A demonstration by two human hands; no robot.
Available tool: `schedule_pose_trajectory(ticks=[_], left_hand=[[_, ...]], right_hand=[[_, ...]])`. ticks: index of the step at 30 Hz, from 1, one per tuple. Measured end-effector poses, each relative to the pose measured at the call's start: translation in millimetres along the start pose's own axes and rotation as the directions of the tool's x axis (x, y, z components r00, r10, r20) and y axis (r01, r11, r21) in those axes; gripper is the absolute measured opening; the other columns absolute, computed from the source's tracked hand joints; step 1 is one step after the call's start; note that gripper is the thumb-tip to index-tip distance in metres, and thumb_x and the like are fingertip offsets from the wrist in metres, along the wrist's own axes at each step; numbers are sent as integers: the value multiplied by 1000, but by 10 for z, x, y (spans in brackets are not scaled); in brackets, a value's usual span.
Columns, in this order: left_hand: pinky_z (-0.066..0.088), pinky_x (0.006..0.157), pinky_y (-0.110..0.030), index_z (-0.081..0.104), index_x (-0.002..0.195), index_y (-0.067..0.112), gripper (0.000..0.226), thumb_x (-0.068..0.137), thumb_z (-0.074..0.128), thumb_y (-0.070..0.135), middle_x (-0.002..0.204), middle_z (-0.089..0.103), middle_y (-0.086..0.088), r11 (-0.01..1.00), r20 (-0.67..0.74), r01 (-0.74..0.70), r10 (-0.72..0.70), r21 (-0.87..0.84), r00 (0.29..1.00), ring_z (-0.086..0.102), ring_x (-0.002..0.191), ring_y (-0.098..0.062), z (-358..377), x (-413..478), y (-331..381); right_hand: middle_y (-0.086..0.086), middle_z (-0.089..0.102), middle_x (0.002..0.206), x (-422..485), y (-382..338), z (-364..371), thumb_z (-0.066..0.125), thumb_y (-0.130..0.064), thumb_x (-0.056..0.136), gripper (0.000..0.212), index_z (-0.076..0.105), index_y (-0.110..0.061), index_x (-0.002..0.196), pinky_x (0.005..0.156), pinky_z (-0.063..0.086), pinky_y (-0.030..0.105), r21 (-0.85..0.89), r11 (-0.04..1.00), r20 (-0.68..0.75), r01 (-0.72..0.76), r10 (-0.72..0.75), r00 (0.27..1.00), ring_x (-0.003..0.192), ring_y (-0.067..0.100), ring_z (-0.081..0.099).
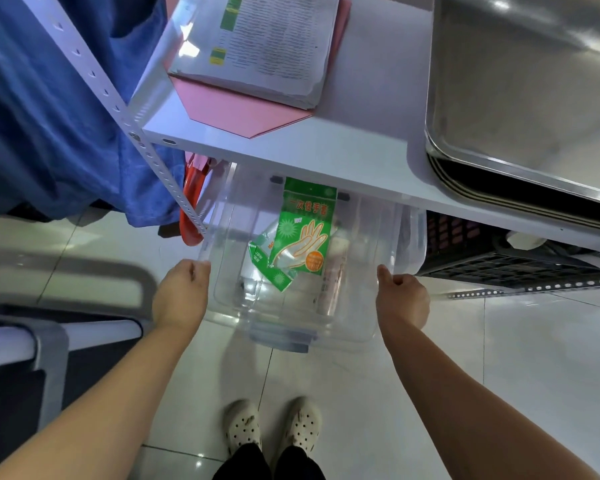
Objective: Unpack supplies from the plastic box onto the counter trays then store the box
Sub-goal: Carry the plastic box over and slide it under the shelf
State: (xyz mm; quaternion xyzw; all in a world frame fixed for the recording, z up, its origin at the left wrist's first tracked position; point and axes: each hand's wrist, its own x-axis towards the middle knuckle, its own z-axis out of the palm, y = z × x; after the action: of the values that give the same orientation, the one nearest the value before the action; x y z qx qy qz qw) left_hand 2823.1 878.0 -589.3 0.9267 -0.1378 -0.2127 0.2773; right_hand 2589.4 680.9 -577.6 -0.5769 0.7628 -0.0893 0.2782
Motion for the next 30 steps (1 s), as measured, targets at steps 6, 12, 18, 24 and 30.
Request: schedule_pose_trajectory(ticks=[6, 12, 18, 24, 30], left_hand=[[57, 72, -46, 54, 84, 4, 22, 90, 48, 23, 88, 65, -22, 851, 82, 293, -287, -436, 955, 67, 67, -33, -28, -42, -64], [56, 44, -28, 55, 105, -12, 33, 89, 48, 15, 104, 61, -33, 592, 205, 483, -474, -646, 856, 65, 86, -44, 93, 44, 78], [55, 68, -41, 53, 101, -8, 26, 90, 46, 15, 96, 58, -27, 523, 189, 474, -507, -708, 841, 63, 92, -46, 166, -68, 123], [53, 61, -33, 44, 78, 7, 17, 94, 43, 12, 72, 49, -12, 527, 186, 406, -420, -747, 888, 57, 70, -30, 193, -102, 129], [55, 52, -21, 55, 94, 6, 9, 91, 47, 1, 70, 51, -8, 593, 137, 324, -338, -737, 931, 49, 56, -16, 116, -33, 64]], right_hand=[[0, 58, 61, -55, -193, 118, 51, -45, 89, 35, 62, -15, 75, 52, 35, 26, 106, 994, 0, 10, -10, 1000, 61, 19, 55], [-4, 63, 74, -174, 11, -74, 58, -38, 87, 19, 60, -20, 82, 62, 43, 29, 196, 979, -180, 57, -22, 983, 66, 14, 60], [1, 51, 111, -34, -126, -221, 64, -33, 84, 38, 51, -15, 115, 89, 46, 38, 173, 945, -156, 279, -254, 955, 100, 18, 53], [11, 50, 124, 132, -362, -94, 63, -24, 87, 44, 48, -7, 125, 99, 39, 36, 152, 899, -55, 411, -408, 911, 116, 25, 48], [0, 48, 97, -2, -385, -113, 71, -18, 80, 33, 54, -5, 105, 86, 43, 34, 185, 839, -173, 513, -486, 857, 91, 18, 48]])
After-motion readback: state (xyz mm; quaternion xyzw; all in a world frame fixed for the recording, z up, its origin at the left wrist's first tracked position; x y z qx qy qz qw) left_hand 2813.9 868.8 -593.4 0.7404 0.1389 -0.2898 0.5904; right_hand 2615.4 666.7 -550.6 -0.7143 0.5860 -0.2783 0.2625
